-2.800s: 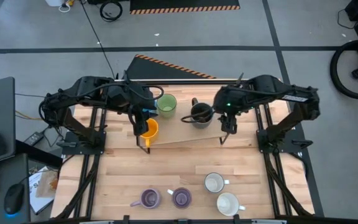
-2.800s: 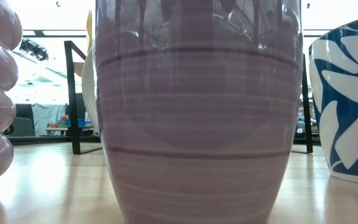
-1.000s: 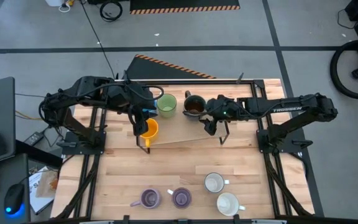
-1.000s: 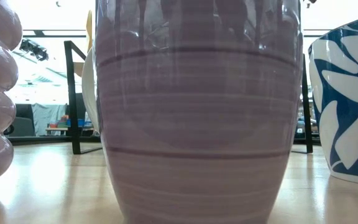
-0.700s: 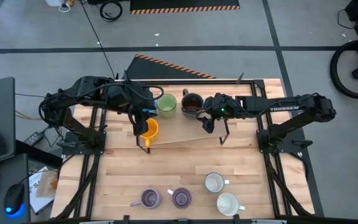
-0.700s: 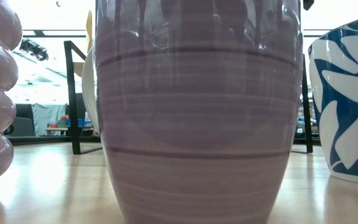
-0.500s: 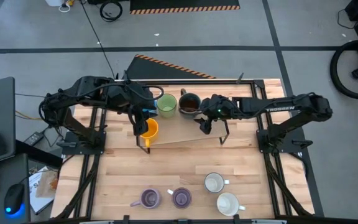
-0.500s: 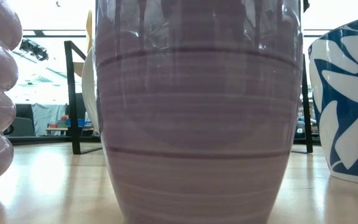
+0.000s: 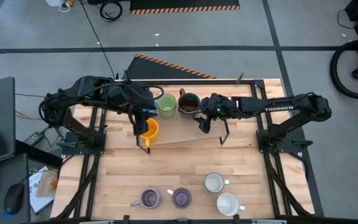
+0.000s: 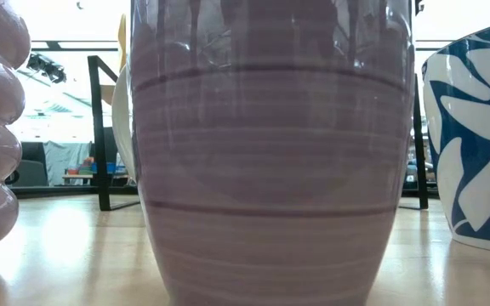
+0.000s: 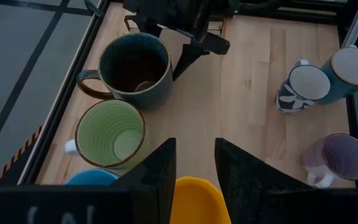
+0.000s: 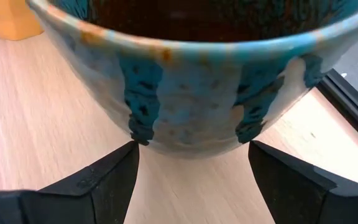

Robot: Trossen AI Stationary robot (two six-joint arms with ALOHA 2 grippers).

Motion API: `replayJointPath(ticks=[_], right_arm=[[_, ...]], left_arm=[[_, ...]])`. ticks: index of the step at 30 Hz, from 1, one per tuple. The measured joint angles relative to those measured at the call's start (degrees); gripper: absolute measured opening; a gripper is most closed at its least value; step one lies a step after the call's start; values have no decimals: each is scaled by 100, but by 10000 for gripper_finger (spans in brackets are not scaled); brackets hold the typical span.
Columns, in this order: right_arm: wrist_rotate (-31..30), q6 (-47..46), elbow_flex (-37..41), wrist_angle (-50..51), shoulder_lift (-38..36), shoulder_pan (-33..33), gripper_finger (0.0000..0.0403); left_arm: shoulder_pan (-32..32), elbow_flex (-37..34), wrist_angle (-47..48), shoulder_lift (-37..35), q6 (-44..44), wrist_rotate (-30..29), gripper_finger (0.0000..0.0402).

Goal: Place coffee mugs
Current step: Put the blue patterned mug on the shelf, then put the white-blue patterned mug on the shelf

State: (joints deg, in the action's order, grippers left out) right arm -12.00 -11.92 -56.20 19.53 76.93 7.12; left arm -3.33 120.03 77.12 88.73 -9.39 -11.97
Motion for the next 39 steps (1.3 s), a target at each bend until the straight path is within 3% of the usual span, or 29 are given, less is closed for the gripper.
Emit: replayJointPath(ticks=[13,25,39], right_arm=[[124,-438,-3,411,-375,-139,308],[281,-994,-45,897,-815,-949,302],[462,-1346,-1603,2773,-251,-2467,274]], left_arm=[[-12,0,0,0,-108,2,117],[-26,0,-241,0,-192,2,117],[-26,0,-370,2,-183,2,117]])
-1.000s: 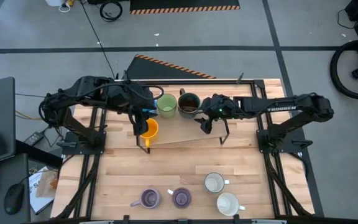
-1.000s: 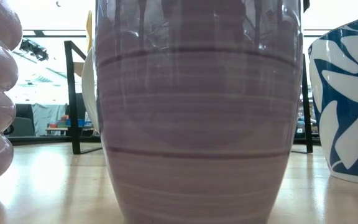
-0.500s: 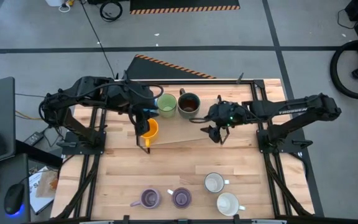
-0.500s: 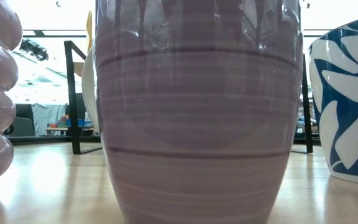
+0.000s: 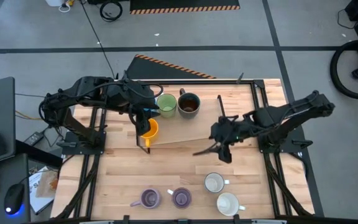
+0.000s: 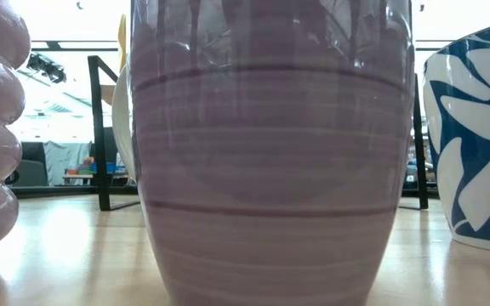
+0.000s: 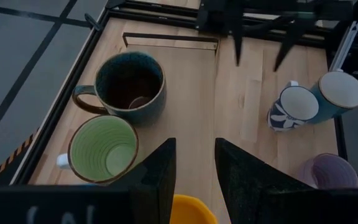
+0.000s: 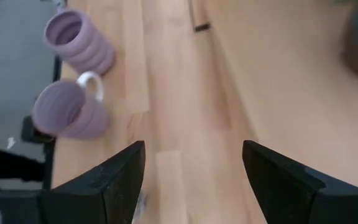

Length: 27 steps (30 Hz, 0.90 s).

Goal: Place coffee mugs
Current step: Put the white-blue patterned mug on the shelf

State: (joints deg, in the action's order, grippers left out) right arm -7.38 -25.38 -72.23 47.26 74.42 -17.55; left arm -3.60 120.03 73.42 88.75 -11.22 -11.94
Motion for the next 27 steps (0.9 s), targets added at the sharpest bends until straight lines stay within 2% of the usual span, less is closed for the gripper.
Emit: replayJointPath(ticks=[11,16,27], right_arm=[[600,-1119,-100,672,662,-877,274],[571,-1694,-98,1033,887,-1282,274],[634,-3123,-92,1288,1278,-1538,274]], left_arm=[[0,0,3,0,0,0,117],[0,0,5,0,57,0,117],[4,0,5,0,168,0,117]])
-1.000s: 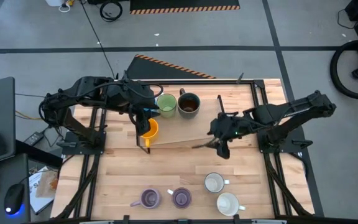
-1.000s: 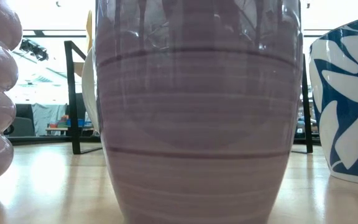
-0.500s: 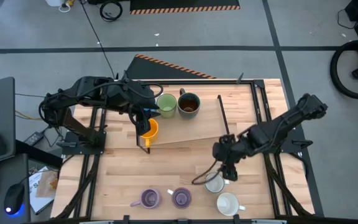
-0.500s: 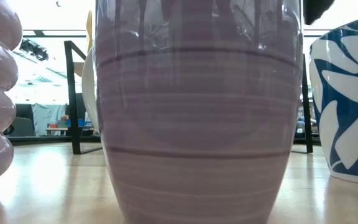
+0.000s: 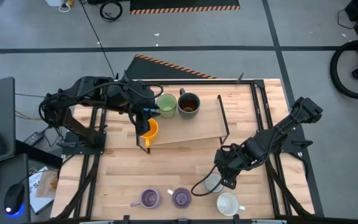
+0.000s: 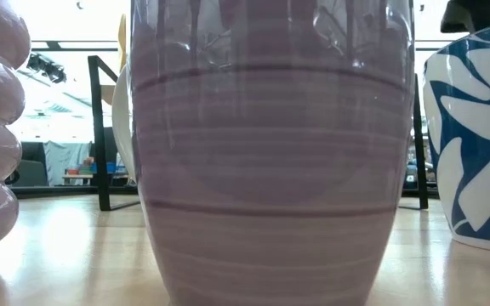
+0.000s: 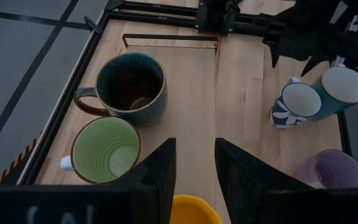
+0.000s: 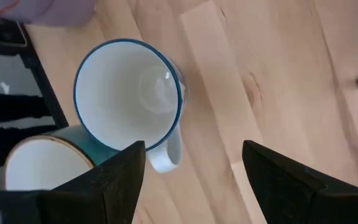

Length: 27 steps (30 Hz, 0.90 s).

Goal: Place coffee mugs
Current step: Put the white-blue patterned mug on the shelf

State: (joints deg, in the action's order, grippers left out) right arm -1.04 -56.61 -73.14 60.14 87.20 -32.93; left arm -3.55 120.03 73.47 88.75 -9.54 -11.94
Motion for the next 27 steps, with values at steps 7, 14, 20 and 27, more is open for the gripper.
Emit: replayJointPath(ticks=[7,14,20,27], right_arm=[[66,-707,-3,-184,271,79,271],[644,-1063,-10,-302,461,247,259],[575,-650,-803,-205,756,284,248],[316,190,-2060,435,1730,284,245]], left_arm=[[0,0,-9,0,33,0,117],[0,0,-22,0,32,0,117],[0,0,-34,0,123,0,117],[0,0,-40,0,171,0,117]])
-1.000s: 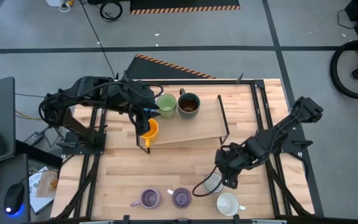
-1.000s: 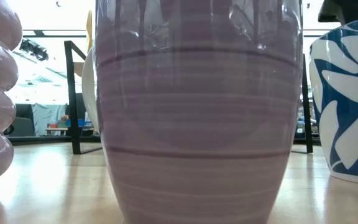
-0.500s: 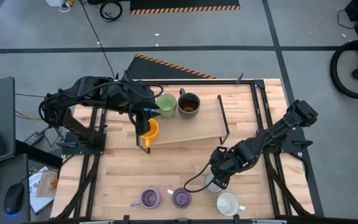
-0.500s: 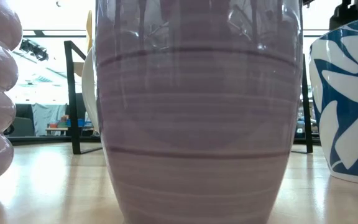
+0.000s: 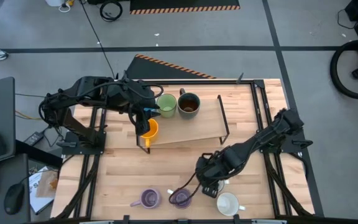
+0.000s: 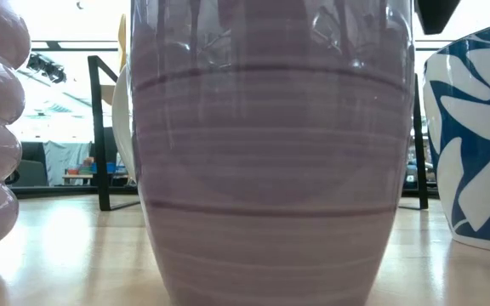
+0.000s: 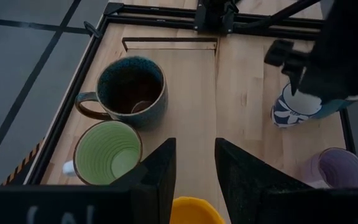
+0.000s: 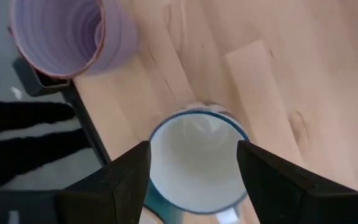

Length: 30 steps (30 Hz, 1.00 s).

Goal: Place coffee mugs
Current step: Put the white-blue patterned mug on the shelf

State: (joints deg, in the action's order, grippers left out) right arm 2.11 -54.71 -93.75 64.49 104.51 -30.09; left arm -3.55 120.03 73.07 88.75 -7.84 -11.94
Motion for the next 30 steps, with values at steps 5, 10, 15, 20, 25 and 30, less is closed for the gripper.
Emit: replayJointPath(ticks=[5,10,15,20,25,30], right_arm=[[125,56,-403,85,466,2,244],[214,-258,-464,114,734,2,244],[283,-637,-469,149,959,22,244],[102,-727,-408,73,981,22,244],[90,-560,-181,-32,975,28,237],[11,-162,5,-9,979,71,218]], left_arm=[[0,0,1,0,-37,0,117],[0,0,3,0,-50,0,117],[0,0,3,0,-42,1,117],[0,0,-4,0,214,-2,117],[0,0,2,1,249,0,117],[0,0,-2,1,254,0,117]])
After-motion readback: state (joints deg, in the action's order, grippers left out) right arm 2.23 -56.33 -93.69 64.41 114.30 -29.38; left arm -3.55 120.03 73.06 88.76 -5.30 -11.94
